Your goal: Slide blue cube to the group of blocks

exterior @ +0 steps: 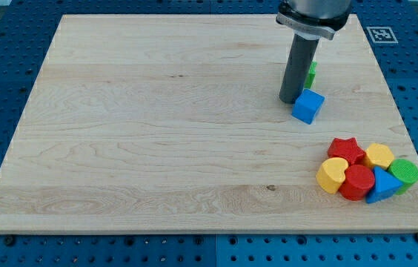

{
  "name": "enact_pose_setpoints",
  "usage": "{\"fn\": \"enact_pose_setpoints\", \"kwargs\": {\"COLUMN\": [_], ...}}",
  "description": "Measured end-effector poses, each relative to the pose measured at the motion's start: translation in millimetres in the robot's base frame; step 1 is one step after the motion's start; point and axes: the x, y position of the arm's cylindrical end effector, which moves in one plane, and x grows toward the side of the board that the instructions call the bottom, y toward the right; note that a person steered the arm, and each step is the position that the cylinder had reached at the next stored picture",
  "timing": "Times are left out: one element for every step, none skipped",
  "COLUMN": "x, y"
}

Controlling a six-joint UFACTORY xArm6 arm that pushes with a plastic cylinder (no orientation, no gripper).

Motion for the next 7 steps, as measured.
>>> {"fn": "enact_pose_setpoints", "kwargs": {"x": [3, -2, -3, 3, 5, 7, 9], "y": [2, 14, 20, 23, 41, 57, 60]}}
